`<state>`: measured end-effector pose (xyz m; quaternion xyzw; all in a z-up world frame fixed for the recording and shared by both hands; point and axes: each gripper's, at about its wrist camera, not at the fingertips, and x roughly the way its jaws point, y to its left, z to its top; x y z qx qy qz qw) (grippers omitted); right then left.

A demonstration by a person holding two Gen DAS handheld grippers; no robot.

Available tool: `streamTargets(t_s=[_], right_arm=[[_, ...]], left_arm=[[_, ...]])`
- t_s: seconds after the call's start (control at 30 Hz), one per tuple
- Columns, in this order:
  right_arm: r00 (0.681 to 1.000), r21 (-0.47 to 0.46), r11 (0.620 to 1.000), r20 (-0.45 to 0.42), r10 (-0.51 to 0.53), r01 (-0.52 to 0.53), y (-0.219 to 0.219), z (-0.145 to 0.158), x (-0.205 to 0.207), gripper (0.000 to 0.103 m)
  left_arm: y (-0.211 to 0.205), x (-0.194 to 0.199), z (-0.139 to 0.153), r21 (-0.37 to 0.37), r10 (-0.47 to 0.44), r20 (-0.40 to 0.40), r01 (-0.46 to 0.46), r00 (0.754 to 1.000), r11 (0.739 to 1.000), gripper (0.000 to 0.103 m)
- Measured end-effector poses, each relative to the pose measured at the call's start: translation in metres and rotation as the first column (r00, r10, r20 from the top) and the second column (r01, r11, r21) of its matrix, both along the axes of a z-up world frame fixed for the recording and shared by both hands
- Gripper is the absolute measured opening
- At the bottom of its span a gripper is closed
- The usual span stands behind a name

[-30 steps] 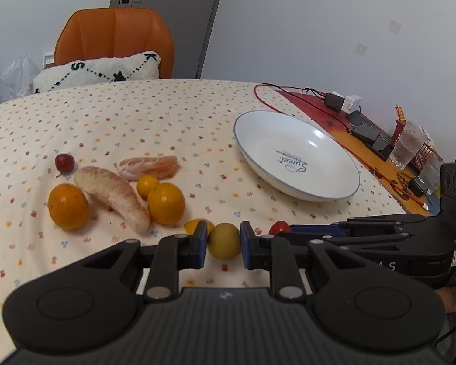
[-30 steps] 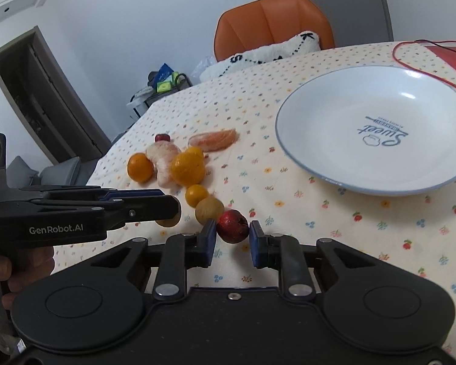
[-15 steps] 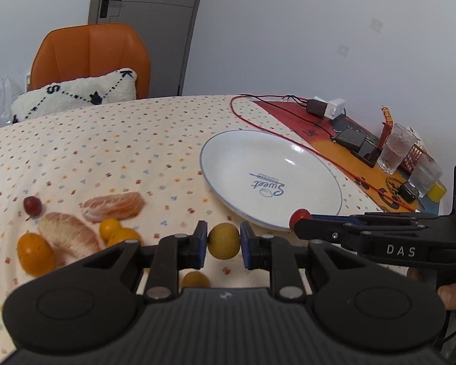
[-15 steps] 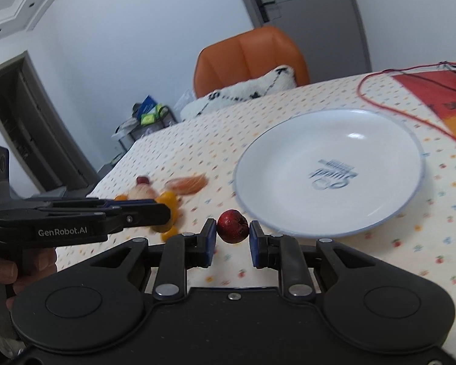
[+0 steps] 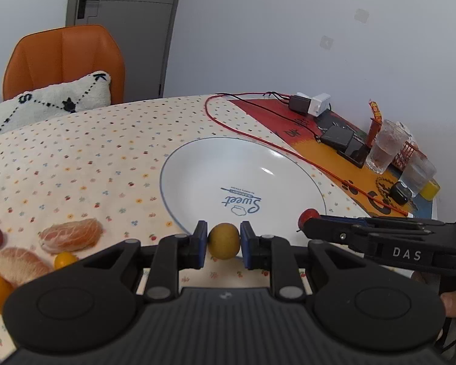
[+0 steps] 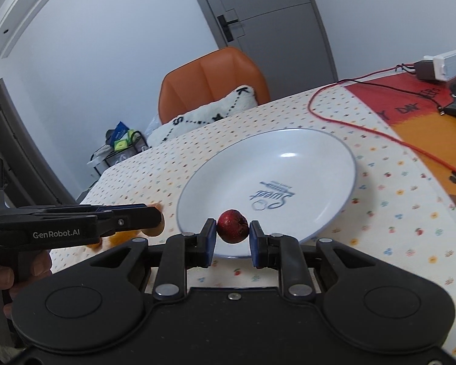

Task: Organize fruits
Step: 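Carry both fruits over the white bowl and open both tools to drop them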

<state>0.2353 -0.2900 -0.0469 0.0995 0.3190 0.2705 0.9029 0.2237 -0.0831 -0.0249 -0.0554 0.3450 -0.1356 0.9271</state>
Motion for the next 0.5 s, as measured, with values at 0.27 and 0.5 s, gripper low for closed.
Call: streamTargets(t_s=[0.27, 0.5], right_arm=[[0.999, -0.001, 0.999, 0.009, -0.048, 0.048, -0.009, 0.0, 0.004, 0.022], [0.998, -0.01, 0.998, 0.003, -0.06, 0.06, -0.01, -0.003, 0.008, 0.022]], left_arm=[[-0.012, 0.021, -0.004, 0.005, -0.033, -0.015, 0.033, 0.999, 0.999, 0.021], [-0.014, 0.027, -0.009, 0.008, -0.04, -0.042, 0.04, 0.998, 0.999, 0.021]])
